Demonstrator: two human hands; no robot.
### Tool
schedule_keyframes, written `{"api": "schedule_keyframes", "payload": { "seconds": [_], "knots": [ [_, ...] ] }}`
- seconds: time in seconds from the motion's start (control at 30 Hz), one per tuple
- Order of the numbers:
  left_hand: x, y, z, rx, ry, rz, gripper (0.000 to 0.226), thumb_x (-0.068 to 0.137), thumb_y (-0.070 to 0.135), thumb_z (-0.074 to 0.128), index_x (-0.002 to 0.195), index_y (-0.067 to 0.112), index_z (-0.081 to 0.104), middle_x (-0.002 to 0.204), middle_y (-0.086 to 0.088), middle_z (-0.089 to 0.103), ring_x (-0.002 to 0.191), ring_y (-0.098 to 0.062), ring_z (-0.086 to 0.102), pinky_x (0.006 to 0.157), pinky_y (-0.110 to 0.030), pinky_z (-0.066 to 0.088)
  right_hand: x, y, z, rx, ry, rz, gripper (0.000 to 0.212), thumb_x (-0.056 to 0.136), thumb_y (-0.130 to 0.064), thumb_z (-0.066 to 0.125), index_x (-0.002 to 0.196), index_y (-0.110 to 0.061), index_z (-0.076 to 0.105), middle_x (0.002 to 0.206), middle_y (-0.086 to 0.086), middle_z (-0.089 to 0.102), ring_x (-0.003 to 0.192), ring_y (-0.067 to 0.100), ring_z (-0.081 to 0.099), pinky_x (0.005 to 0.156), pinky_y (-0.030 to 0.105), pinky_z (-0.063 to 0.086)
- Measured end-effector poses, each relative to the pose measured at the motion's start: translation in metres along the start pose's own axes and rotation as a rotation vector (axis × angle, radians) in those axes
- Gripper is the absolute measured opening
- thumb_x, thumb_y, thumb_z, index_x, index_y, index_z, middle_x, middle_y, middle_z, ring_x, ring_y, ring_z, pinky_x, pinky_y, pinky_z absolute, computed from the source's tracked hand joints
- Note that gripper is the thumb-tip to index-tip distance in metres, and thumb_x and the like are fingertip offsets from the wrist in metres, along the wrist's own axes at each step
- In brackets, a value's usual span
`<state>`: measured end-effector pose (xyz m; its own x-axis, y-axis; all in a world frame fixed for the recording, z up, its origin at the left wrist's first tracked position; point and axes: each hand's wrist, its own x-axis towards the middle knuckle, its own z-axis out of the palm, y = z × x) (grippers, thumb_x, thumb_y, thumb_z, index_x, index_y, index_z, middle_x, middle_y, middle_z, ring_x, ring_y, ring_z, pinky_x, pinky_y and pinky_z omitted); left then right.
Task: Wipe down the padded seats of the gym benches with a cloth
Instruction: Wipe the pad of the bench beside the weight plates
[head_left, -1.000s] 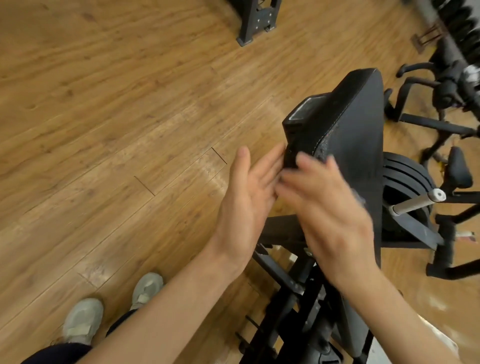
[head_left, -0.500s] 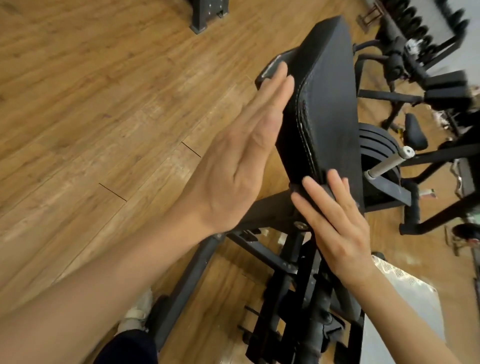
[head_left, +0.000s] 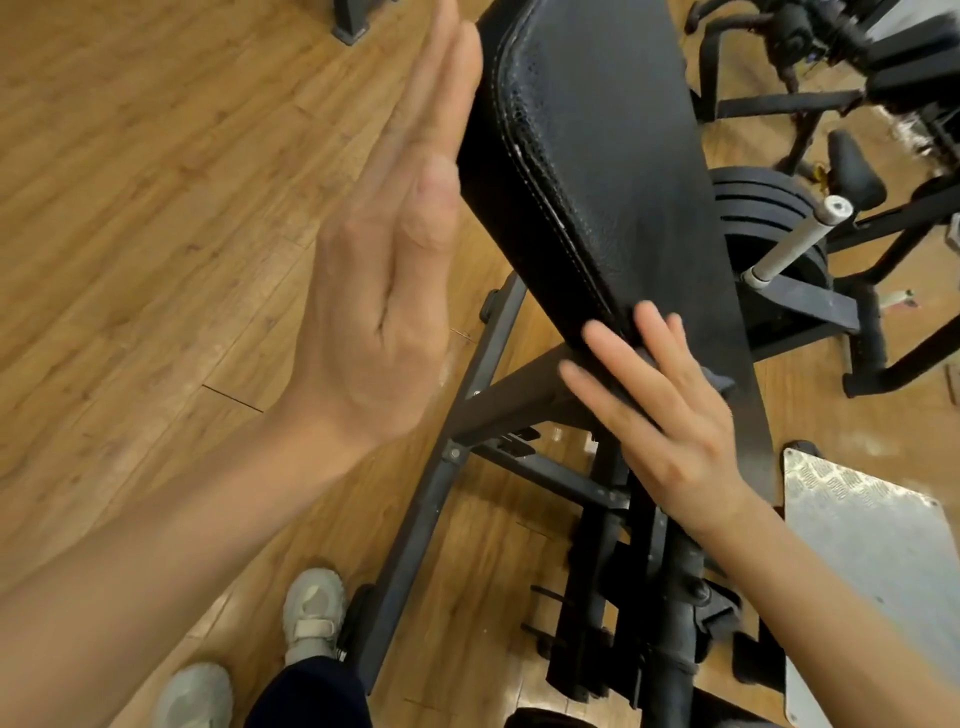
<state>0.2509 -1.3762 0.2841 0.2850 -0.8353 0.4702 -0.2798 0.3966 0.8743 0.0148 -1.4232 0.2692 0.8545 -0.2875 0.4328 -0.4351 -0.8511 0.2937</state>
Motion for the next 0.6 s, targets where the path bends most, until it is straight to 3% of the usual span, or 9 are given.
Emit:
{"api": "schedule_keyframes", "payload": {
  "seconds": [0.1,0.17,0.23,0.4,0.6],
  "knots": [
    [0.000,-0.001,0.004,-0.002,0.030,-0.007,0.049,0.105,0.006,0.014,0.149,-0.012,0.027,0.160,-0.021,0.027,0.152,-0.023,0.021,0.122,-0.025,0.016,0.074,-0.012,0.006,0.021,0.229,-0.058,0.029,0.093,-0.001,0.066,0.121,-0.007,0.067,0.135,0.013,0.057,0.126,0.036,0.050,0.107,0.051,0.042],
    [0.000,-0.001,0.006,-0.048,0.023,-0.027,0.053,0.104,0.012,0.013,0.149,-0.011,0.027,0.160,-0.020,0.027,0.153,-0.021,0.021,0.123,-0.028,0.016,0.101,-0.018,0.006,0.070,0.293,-0.044,0.021,0.093,-0.001,0.066,0.113,-0.004,0.070,0.129,0.014,0.058,0.124,0.037,0.053,0.104,0.051,0.046],
    [0.001,0.000,0.006,-0.075,0.030,-0.043,0.055,0.104,0.015,0.011,0.150,-0.011,0.027,0.161,-0.019,0.027,0.153,-0.019,0.021,0.123,-0.029,0.016,0.088,-0.015,0.003,0.082,0.259,-0.008,0.022,0.094,-0.001,0.065,0.116,-0.004,0.069,0.132,0.017,0.057,0.128,0.037,0.049,0.106,0.051,0.044],
    [-0.002,0.008,0.000,-0.024,0.024,-0.088,0.050,0.106,0.011,0.013,0.151,-0.006,0.028,0.162,-0.014,0.028,0.152,-0.013,0.022,0.121,-0.020,0.016,-0.021,0.008,-0.015,0.109,-0.157,0.065,0.046,0.098,0.003,0.053,0.141,-0.013,0.044,0.155,0.007,0.029,0.146,0.035,0.025,0.117,0.054,0.028],
    [-0.001,0.021,-0.001,-0.078,0.010,-0.201,0.052,0.106,0.016,0.014,0.152,-0.001,0.030,0.162,-0.006,0.029,0.150,-0.006,0.023,0.121,-0.021,0.018,0.109,-0.012,-0.009,0.229,0.126,-0.008,0.028,0.096,-0.002,0.062,0.123,-0.006,0.065,0.140,0.018,0.048,0.134,0.037,0.042,0.111,0.050,0.040]
  ]
}}
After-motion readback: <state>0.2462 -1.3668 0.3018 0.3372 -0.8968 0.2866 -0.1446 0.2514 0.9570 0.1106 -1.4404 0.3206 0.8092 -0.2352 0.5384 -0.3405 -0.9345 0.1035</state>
